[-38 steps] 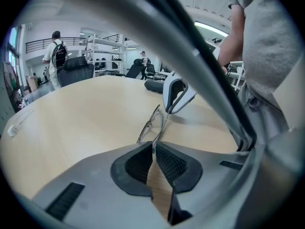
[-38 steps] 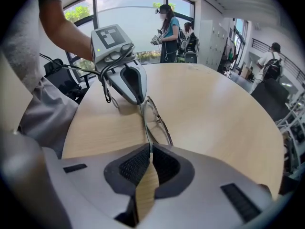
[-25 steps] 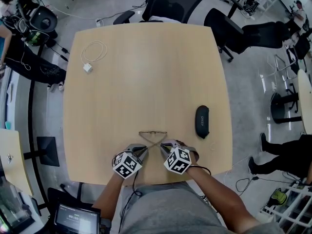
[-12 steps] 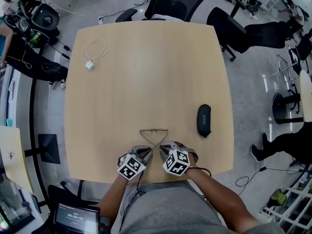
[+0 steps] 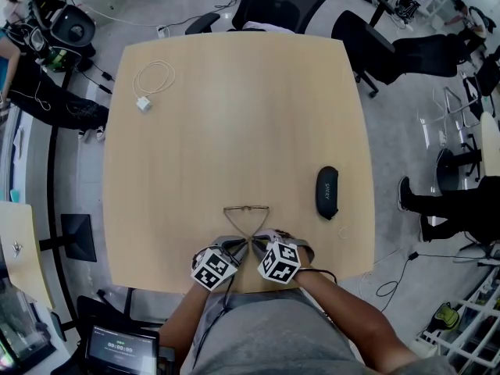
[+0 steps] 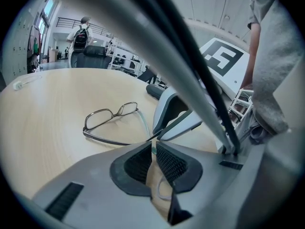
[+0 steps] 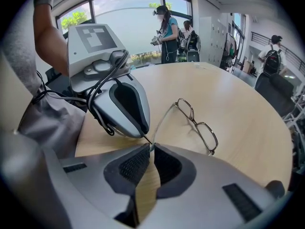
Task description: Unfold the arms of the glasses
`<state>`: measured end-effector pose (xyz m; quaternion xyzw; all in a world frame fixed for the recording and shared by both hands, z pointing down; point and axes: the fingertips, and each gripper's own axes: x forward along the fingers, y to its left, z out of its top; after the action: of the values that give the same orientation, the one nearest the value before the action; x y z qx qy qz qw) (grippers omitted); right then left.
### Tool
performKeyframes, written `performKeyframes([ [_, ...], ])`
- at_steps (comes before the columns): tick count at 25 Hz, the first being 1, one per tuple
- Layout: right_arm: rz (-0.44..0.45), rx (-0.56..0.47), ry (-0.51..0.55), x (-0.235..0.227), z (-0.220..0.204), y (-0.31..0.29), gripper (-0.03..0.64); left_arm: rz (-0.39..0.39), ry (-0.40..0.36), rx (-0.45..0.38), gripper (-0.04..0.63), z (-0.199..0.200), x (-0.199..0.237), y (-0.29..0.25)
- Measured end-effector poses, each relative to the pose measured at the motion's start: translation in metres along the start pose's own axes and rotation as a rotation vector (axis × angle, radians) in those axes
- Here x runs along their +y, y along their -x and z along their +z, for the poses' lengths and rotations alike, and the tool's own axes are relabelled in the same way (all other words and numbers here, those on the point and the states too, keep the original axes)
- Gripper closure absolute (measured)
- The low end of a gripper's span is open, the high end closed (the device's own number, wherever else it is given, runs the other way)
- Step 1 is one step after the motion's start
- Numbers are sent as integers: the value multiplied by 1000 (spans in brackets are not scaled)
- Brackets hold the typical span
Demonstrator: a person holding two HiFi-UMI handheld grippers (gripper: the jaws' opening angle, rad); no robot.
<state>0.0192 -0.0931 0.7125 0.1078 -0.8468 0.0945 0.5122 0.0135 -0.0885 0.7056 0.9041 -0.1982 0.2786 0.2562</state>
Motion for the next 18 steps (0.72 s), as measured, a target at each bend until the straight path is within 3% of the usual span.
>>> performKeyframes([
  [11, 103, 12, 68, 18, -3, -1, 585, -87, -37, 33, 584, 1, -21, 12],
  [18, 128, 52, 96, 22, -7, -6, 521, -176, -21, 46, 580, 6, -29, 20],
])
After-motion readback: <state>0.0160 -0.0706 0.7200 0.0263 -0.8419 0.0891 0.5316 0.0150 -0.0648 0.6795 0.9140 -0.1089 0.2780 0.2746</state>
